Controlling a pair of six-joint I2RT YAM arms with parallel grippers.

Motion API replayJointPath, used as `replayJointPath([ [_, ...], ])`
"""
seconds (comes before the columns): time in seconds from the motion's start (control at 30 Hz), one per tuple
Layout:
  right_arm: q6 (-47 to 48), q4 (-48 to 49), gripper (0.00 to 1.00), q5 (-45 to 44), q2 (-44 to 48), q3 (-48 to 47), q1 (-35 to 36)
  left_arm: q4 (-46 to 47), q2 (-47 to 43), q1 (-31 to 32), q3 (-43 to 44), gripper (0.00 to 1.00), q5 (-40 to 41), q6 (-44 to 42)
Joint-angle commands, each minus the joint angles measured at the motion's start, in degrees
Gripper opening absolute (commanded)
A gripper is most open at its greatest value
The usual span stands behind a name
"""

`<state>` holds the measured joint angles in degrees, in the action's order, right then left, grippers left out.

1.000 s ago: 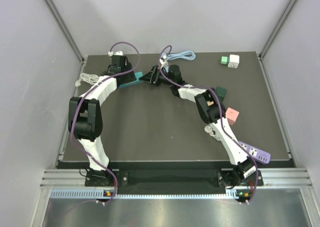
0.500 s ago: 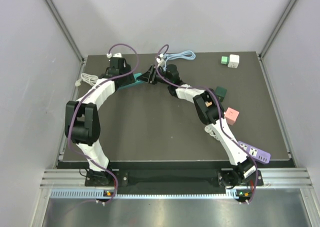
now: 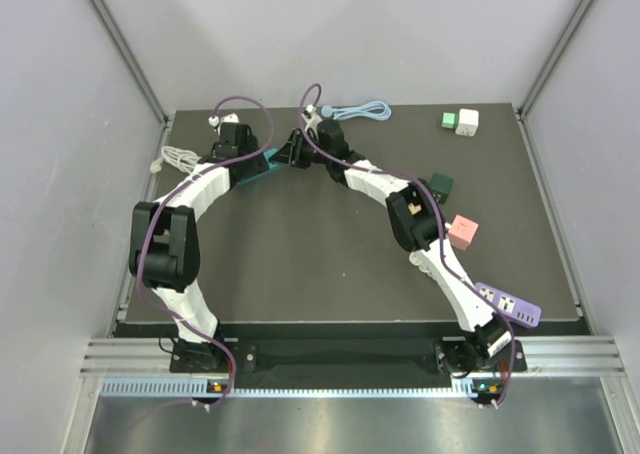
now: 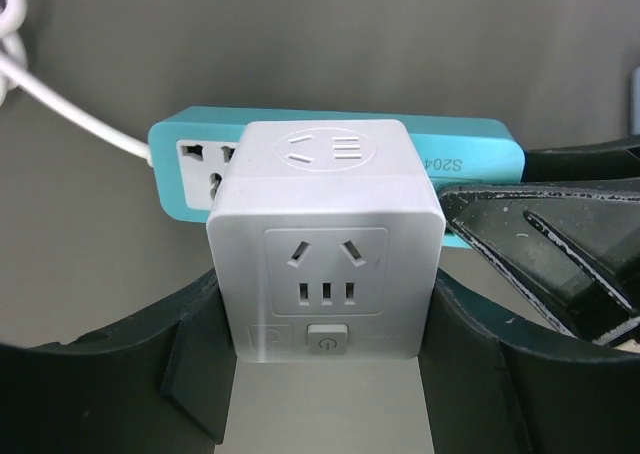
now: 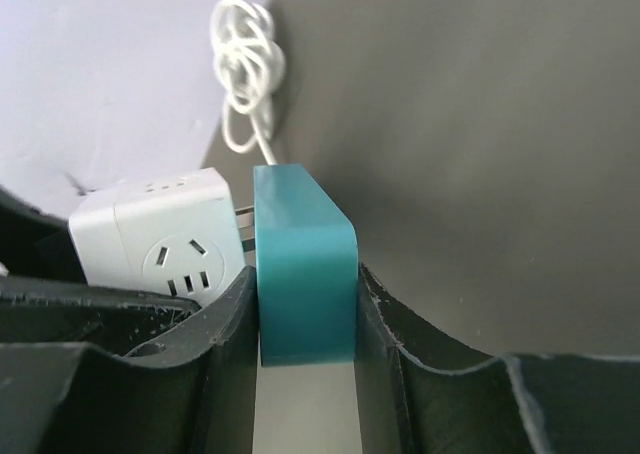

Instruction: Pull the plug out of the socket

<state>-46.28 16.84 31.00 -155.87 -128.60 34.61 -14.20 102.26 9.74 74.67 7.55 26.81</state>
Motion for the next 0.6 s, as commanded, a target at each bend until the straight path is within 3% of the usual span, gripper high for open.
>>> replayJointPath([
  [0.0,5.9,-18.6,0.0,-19.4,-0.7,-6.3,1.9,1.7,-6.3,3.1,-0.9,0.0,-10.6,3.1],
  [0.43,3.2,-19.1,0.0,-17.4,-4.6,-9.0,0.8,10.4,-6.1,-7.0,-3.0,0.0,-23.9,14.8],
  [0.57,2.8,-18.7,0.0,-16.5,-5.1,-9.3,0.5,9.6,-6.5,-8.1,-3.7,0.0,-24.3,13.5],
])
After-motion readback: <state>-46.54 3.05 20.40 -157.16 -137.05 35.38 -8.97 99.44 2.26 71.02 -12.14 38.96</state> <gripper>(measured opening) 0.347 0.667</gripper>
